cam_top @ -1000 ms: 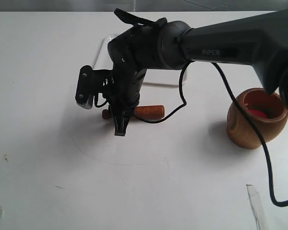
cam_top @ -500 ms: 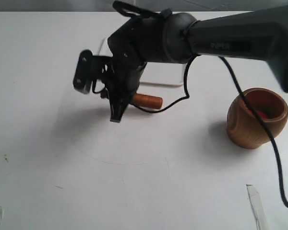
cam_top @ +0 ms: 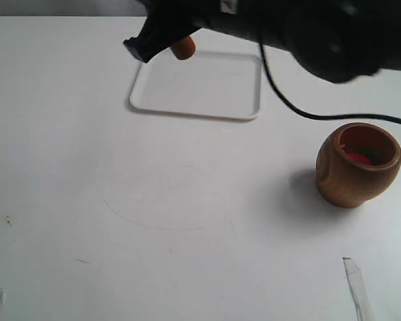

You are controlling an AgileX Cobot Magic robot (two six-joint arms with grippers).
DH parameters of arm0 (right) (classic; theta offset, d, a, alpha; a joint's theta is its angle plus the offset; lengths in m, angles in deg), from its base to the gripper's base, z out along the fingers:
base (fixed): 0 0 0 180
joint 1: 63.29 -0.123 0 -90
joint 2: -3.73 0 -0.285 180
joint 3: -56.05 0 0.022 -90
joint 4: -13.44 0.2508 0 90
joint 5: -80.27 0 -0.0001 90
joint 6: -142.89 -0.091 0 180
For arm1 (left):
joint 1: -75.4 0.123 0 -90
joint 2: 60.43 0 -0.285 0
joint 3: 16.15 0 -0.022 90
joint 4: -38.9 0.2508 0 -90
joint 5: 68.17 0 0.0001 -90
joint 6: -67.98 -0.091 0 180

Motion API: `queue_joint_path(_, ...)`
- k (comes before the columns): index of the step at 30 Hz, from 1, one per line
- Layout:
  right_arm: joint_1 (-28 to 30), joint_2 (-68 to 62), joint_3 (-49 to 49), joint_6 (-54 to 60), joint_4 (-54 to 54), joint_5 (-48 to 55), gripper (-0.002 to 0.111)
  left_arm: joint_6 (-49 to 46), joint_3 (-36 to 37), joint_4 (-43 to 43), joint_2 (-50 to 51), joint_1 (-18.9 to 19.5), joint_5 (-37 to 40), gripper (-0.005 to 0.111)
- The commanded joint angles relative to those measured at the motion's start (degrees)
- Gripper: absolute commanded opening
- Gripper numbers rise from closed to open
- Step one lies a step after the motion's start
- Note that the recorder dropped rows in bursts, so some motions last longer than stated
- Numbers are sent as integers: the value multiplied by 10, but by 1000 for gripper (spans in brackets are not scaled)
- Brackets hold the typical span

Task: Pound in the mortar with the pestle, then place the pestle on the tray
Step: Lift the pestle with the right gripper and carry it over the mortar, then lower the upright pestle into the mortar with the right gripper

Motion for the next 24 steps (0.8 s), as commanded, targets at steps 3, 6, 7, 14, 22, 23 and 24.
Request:
queue_joint_path(3, 49, 133, 191, -3, 50, -223, 0, 5, 0, -4, -1, -4, -2, 0)
queue_joint_path(6, 62, 193, 267, -6, 65, -279, 0, 5, 0, -4, -1, -4, -2, 0)
queue_joint_path(7, 63, 213, 294, -7, 88, -302, 0, 5, 0, -4, -1, -4, -2, 0)
queue_joint_path(14, 63, 305, 488, -4, 248, -507, 0, 5, 0, -4, -1, -4, -2, 0)
queue_joint_path(22, 63, 307, 606, -10, 328, -557, 0, 5, 0, -4, -1, -4, -2, 0)
queue_joint_path(23, 63, 307, 606, 2, 330, -557, 0, 5, 0, -4, -1, -4, -2, 0)
queue_joint_path(24, 63, 307, 606, 10, 330, -557, 0, 5, 0, -4, -1, -4, -2, 0)
